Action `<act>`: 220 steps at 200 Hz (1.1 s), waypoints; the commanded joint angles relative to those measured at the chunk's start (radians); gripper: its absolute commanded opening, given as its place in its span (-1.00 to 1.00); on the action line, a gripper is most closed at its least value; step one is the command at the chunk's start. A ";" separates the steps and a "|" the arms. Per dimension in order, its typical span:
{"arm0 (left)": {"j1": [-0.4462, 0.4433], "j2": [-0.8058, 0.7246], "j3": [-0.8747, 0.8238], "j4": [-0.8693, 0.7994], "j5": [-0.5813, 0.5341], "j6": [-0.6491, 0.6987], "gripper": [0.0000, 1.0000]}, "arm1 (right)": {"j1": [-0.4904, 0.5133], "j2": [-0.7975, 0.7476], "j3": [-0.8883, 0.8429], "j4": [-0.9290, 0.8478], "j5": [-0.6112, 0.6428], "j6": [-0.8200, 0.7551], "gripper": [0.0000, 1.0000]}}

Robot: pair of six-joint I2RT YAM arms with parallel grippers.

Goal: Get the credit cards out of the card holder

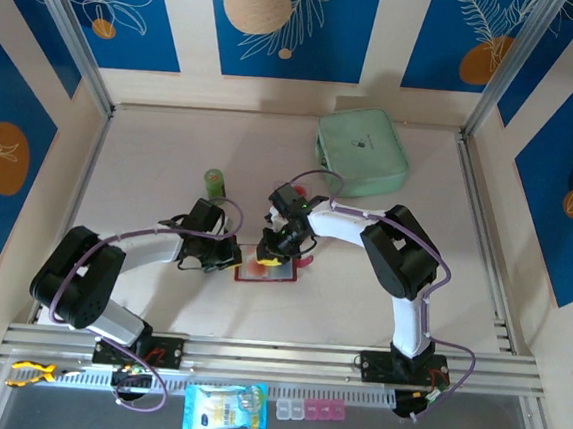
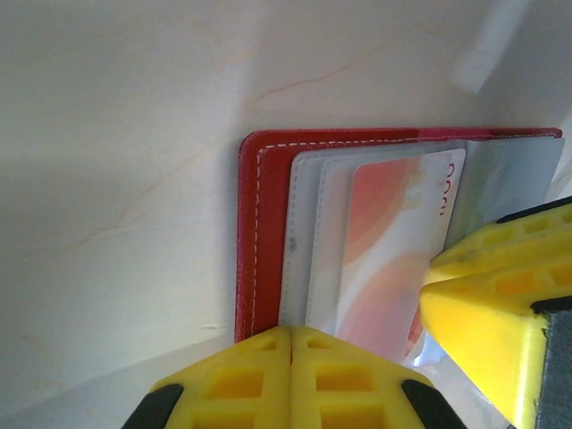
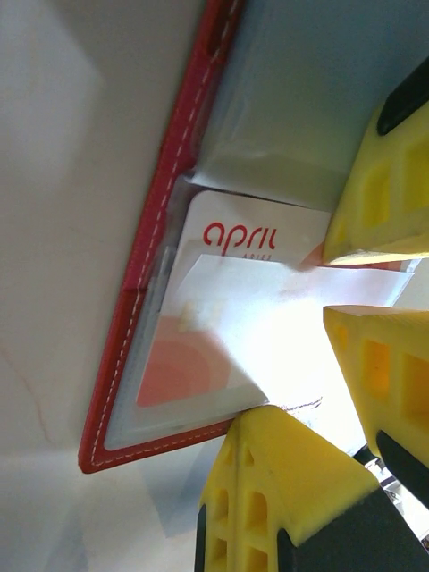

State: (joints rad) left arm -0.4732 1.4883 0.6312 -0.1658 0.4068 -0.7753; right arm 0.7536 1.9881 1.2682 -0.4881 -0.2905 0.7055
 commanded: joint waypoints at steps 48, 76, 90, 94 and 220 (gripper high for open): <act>0.008 -0.026 0.056 -0.065 0.003 0.033 -0.93 | 0.007 -0.047 0.022 -0.059 0.033 -0.028 -0.55; -0.006 -0.035 0.083 -0.072 0.017 0.025 -0.92 | 0.006 -0.072 0.017 -0.052 0.033 -0.022 -0.55; -0.023 -0.028 0.090 -0.071 0.018 0.019 -0.93 | 0.004 -0.078 0.014 -0.051 0.033 -0.019 -0.55; -0.029 -0.025 0.091 -0.067 0.018 0.017 -0.93 | 0.004 -0.078 0.014 -0.050 0.032 -0.018 -0.55; -0.056 0.091 0.079 -0.056 -0.002 0.024 -1.00 | -0.014 -0.079 -0.018 -0.036 0.029 -0.006 -0.44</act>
State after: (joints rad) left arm -0.5224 1.5532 0.7044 -0.1959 0.4118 -0.7681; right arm 0.7460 1.9335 1.2694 -0.5129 -0.2577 0.6891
